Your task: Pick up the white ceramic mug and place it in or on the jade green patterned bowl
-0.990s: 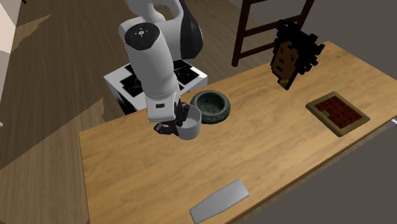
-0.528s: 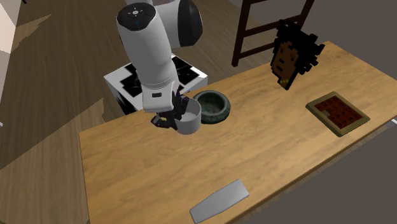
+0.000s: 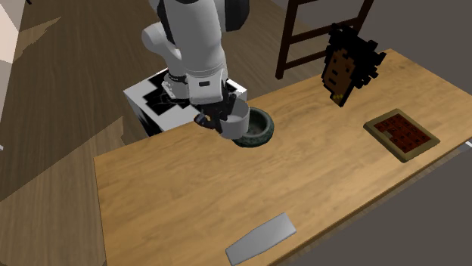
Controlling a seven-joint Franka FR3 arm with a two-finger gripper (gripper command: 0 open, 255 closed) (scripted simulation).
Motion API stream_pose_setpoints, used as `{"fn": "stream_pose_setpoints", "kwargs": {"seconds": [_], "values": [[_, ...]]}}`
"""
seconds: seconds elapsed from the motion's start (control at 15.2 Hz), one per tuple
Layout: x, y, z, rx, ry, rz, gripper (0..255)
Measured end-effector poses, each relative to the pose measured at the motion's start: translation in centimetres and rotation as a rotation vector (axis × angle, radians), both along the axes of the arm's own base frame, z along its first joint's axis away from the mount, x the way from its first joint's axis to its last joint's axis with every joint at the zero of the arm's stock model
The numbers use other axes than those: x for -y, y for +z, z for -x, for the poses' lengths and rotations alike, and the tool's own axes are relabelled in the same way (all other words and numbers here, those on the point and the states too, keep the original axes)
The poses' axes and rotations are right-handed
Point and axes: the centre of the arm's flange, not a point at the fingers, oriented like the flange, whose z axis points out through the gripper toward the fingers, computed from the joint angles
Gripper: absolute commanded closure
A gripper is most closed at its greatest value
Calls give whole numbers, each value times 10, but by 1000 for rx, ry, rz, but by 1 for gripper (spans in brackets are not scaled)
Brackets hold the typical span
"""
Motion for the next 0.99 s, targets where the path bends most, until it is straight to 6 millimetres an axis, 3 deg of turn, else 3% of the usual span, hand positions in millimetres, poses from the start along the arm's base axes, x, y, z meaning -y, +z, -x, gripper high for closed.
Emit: {"fn": "stream_pose_setpoints", "kwargs": {"seconds": [0.53, 0.99], "values": [[-103, 4, 24, 0, 0, 0, 255], [-112, -27, 29, -1, -1, 0, 255]]}}
